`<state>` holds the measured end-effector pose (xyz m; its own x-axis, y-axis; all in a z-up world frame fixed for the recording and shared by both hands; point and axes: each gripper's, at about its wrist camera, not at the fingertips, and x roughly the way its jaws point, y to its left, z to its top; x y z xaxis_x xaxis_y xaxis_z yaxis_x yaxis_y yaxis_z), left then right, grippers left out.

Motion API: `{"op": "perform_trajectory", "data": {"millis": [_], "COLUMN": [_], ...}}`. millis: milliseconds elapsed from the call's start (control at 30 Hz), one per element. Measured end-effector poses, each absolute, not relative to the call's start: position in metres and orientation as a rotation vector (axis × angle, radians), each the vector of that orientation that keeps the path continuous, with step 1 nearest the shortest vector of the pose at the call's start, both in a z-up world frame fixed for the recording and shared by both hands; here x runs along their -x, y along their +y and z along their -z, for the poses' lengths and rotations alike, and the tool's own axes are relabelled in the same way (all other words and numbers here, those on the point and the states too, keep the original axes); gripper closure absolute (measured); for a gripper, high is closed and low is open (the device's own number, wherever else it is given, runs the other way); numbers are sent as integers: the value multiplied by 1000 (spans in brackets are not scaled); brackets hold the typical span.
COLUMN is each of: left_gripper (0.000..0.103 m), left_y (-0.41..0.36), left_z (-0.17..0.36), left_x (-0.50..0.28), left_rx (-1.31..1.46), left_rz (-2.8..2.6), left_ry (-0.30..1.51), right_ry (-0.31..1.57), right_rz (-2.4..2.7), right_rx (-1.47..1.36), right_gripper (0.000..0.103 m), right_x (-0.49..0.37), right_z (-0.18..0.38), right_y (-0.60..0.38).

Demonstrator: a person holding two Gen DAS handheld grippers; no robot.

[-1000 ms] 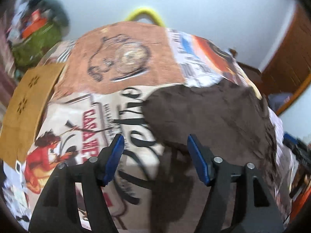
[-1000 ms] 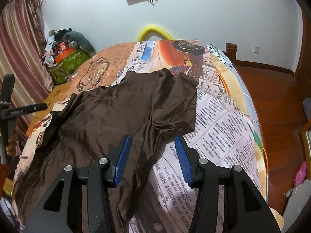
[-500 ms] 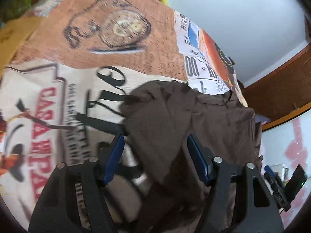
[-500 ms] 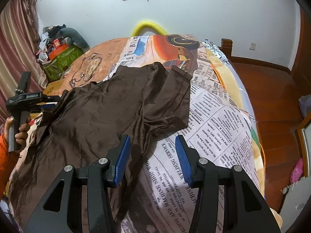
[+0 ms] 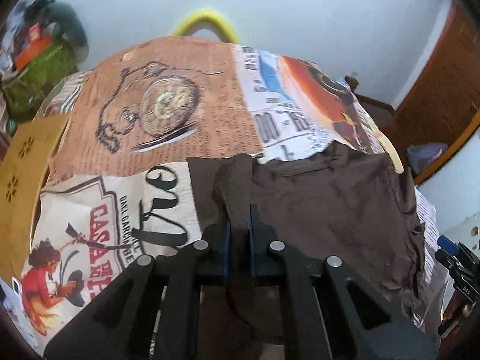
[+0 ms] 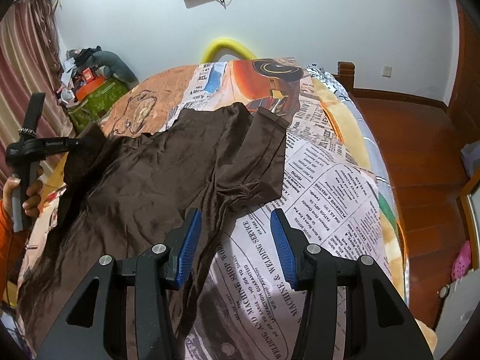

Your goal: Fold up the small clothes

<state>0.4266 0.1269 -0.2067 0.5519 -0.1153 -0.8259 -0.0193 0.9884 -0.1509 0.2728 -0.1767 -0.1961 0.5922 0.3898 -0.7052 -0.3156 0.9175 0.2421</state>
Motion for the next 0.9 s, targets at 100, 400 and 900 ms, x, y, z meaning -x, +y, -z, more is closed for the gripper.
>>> {"op": "perform_trajectory", "data": {"millis": [100,400,900], "left_gripper": [94,51,35], "left_y": [108,99,127], "left_z": [212,219,224], "left_x": [-435,-435,-410], "left_rx": [120,219,41], "left_rz": [83,127,-19], "left_ry": [1022,1059,1012], "right_ry": [837,845,847], "right_rz": [-418,-404,-392], "right_rx": [-98,-88,-71], "right_gripper": [59,59,59], "right_x": [-270,-271,-305], "right_z": [194,193,188], "right_y": [-176,-185,-175]}}
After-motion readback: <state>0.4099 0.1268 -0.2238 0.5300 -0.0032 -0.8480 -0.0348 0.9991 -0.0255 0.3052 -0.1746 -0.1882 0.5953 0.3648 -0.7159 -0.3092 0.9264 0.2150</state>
